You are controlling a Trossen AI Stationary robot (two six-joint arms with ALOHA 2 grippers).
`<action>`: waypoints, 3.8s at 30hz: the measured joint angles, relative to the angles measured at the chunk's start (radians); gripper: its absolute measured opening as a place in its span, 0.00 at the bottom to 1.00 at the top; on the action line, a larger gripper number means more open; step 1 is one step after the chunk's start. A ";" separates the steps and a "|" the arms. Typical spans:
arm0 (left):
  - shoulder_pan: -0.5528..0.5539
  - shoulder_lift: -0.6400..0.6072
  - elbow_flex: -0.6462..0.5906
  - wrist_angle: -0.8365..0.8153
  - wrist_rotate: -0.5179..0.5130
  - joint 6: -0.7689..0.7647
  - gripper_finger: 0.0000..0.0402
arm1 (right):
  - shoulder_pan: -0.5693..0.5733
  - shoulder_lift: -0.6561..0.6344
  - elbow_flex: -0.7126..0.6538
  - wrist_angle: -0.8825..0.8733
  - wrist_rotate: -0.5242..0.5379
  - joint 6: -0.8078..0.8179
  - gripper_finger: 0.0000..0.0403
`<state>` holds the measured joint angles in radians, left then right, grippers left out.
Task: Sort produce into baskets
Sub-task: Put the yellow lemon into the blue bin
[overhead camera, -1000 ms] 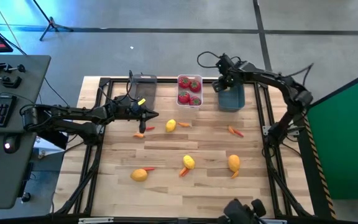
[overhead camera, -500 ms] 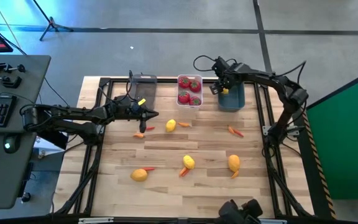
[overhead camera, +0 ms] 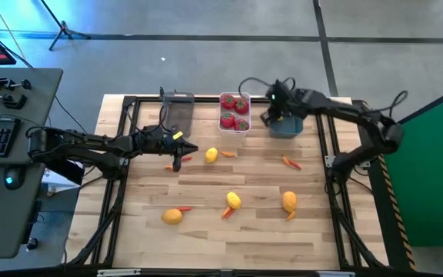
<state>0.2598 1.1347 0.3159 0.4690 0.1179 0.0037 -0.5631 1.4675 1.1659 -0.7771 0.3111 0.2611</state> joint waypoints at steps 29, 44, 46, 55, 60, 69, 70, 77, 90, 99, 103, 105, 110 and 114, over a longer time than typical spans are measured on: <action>-0.018 0.000 0.000 -0.003 -0.060 -0.024 0.02 | 0.560 0.394 -0.116 0.887 0.035 -0.002 0.78; -0.018 0.000 0.000 -0.002 -0.077 -0.026 0.02 | 0.488 0.595 0.116 0.804 -0.036 -0.083 0.84; -0.018 0.000 0.000 -0.003 -0.078 -0.026 0.02 | 0.480 0.610 0.116 0.809 -0.073 -0.080 0.84; -0.018 0.000 0.000 -0.003 -0.078 -0.021 0.02 | 0.471 0.637 0.116 0.777 -0.125 -0.053 0.73; -0.018 0.000 0.000 -0.003 -0.078 -0.020 0.02 | 0.471 0.636 0.116 0.763 -0.125 -0.060 0.60; -0.018 0.000 0.000 -0.007 -0.078 -0.019 0.02 | 0.475 0.535 0.116 0.703 -0.123 -0.064 0.60; -0.018 0.000 0.000 -0.009 -0.078 -0.019 0.02 | 0.474 0.507 0.116 0.675 -0.111 -0.065 0.60; -0.019 0.000 0.000 -0.010 -0.078 -0.018 0.02 | 0.449 0.270 0.116 0.371 0.108 -0.087 0.59; -0.019 0.000 0.000 -0.012 -0.078 -0.018 0.02 | 0.198 0.111 -0.009 -0.001 0.196 -0.201 0.59; -0.018 0.000 0.000 -0.012 -0.078 -0.019 0.02 | -0.038 0.111 -0.175 0.125 0.167 -0.367 0.61; -0.018 0.000 0.000 -0.012 -0.079 -0.019 0.02 | -0.111 0.111 -0.208 0.188 0.092 -0.396 0.60; -0.018 0.000 0.000 -0.012 -0.079 -0.019 0.02 | -0.134 0.111 -0.215 0.217 0.066 -0.404 0.60; -0.018 0.000 0.000 -0.012 -0.080 -0.019 0.02 | -0.175 0.111 -0.215 0.248 0.055 -0.395 0.66; -0.019 0.000 0.000 -0.015 -0.080 -0.026 0.02 | -0.202 0.111 -0.215 0.242 0.054 -0.359 0.72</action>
<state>0.2409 1.1347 0.3161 0.4540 0.0383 -0.0223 -0.7651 1.5780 0.9504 -0.5352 0.3647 -0.0976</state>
